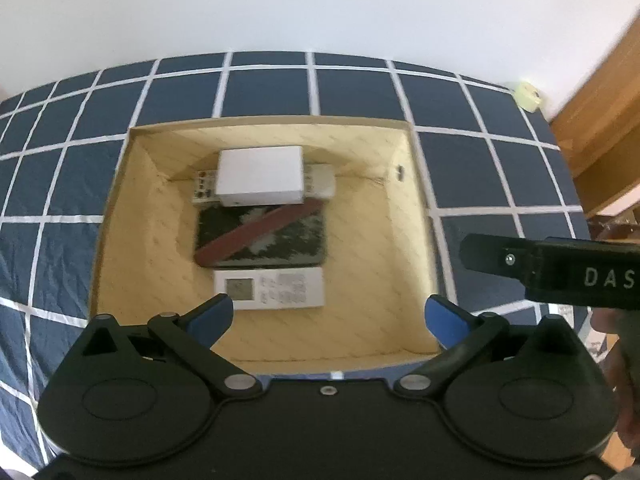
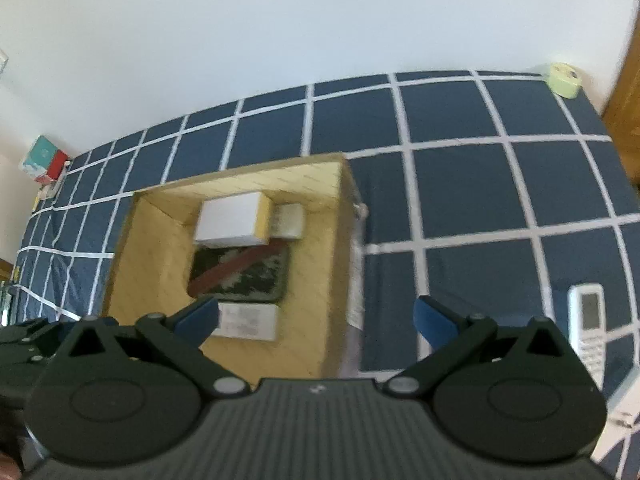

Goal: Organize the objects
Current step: 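Move the right tool away from the box to the white clipped plate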

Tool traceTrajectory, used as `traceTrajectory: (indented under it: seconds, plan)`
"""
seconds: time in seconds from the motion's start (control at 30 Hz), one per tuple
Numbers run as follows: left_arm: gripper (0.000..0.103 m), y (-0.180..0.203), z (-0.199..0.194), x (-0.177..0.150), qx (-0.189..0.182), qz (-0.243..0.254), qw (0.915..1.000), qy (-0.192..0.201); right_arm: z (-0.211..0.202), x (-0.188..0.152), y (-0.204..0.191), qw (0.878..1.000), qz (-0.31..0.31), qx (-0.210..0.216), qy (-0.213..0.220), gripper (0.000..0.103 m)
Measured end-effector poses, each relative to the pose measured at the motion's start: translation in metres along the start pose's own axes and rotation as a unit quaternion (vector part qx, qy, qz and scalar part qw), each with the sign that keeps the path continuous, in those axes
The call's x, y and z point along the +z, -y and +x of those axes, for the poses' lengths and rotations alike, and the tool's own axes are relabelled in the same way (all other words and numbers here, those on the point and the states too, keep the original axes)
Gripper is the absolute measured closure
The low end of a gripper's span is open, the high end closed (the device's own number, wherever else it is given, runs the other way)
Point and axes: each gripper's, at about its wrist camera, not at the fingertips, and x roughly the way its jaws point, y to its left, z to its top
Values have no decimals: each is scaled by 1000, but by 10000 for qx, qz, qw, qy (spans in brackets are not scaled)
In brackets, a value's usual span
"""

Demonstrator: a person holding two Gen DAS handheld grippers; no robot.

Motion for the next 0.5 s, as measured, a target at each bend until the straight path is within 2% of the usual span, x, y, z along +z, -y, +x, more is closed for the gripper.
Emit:
traceTrajectory:
  seconds: [0.27, 0.5]
  plan:
    - [0, 49, 1, -23, -37, -52, 10000, -12, -26, -18, 46, 9998, -123, -127, -11, 0]
    - [0, 103, 4, -45, 131, -259, 9996, -34, -48, -30, 103, 9993, -333, -127, -134, 0]
